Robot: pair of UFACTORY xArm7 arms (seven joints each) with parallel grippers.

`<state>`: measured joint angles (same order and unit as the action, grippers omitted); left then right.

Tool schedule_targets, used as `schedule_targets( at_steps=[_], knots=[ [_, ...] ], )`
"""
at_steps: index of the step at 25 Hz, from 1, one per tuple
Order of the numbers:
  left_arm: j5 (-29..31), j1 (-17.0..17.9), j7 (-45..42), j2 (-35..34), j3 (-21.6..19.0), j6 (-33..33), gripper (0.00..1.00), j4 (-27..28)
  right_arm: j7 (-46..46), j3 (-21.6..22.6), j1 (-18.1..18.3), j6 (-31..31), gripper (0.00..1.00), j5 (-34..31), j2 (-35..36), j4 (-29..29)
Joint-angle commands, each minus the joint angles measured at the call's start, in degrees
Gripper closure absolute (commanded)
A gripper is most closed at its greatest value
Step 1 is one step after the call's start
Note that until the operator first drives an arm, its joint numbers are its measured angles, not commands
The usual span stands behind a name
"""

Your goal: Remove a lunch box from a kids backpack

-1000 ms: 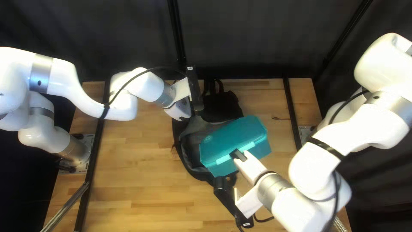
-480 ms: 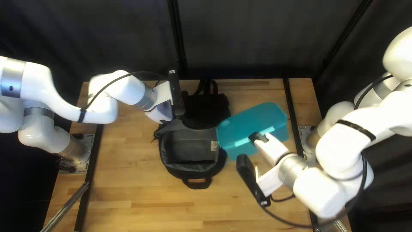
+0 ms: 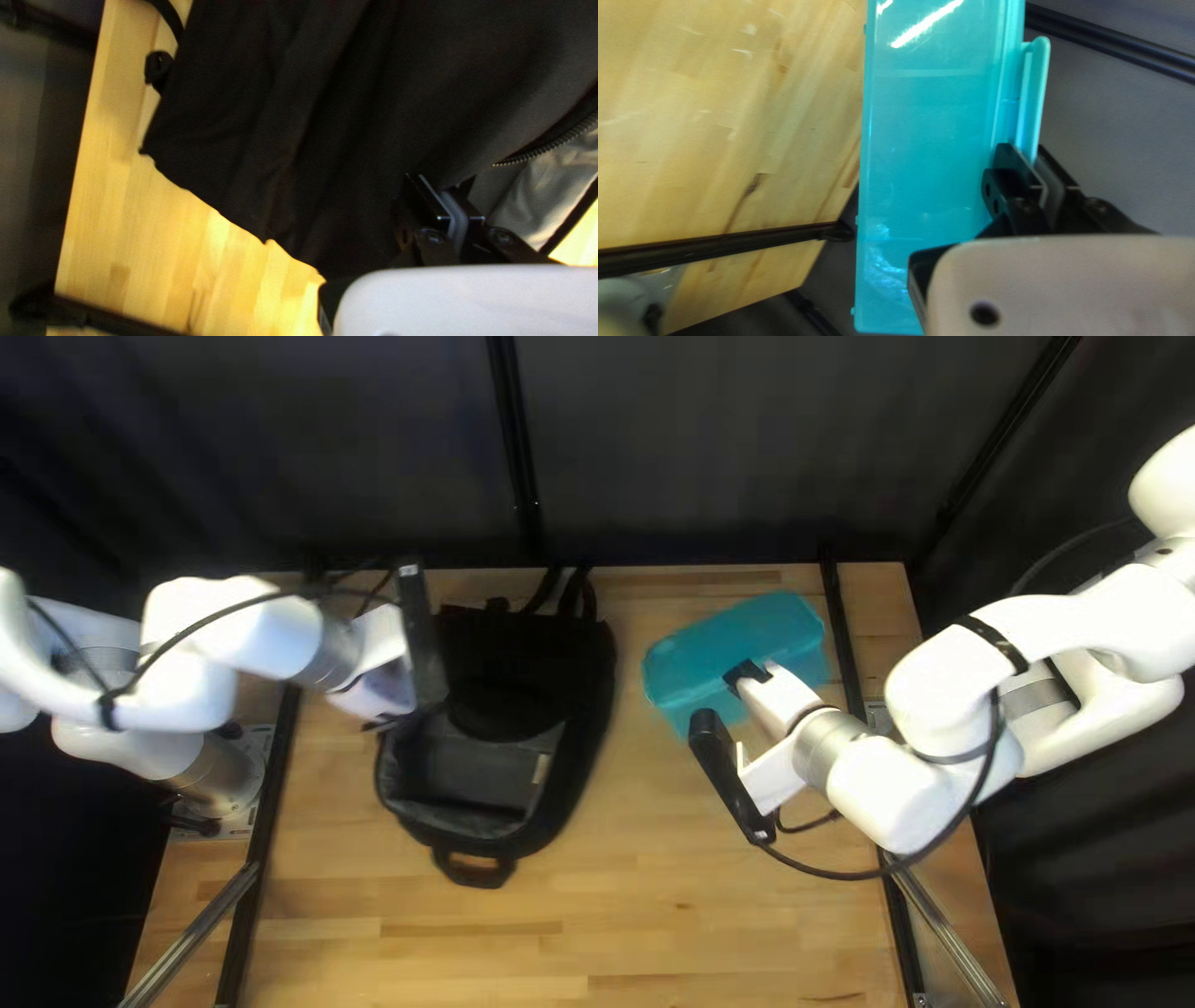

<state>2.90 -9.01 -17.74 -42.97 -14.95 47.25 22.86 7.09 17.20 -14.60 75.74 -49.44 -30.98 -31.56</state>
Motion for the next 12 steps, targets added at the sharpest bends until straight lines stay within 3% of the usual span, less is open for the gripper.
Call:
schedule_targets(
  at_steps=[1,12],
  knots=[
    [-0.89,1.35,-2.71,-1.84,-2.39,0.77,1.00,-1.43,2.15,-0.46,1.76,-2.91,1.00,-5.37,2.57,1.81],
    [0.15,-0.54,-2.35,6.58,-2.85,-6.98,1.00,0.83,6.74,-3.41,2.65,-11.61,1.00,-11.22,-1.67,12.15]
  ],
)
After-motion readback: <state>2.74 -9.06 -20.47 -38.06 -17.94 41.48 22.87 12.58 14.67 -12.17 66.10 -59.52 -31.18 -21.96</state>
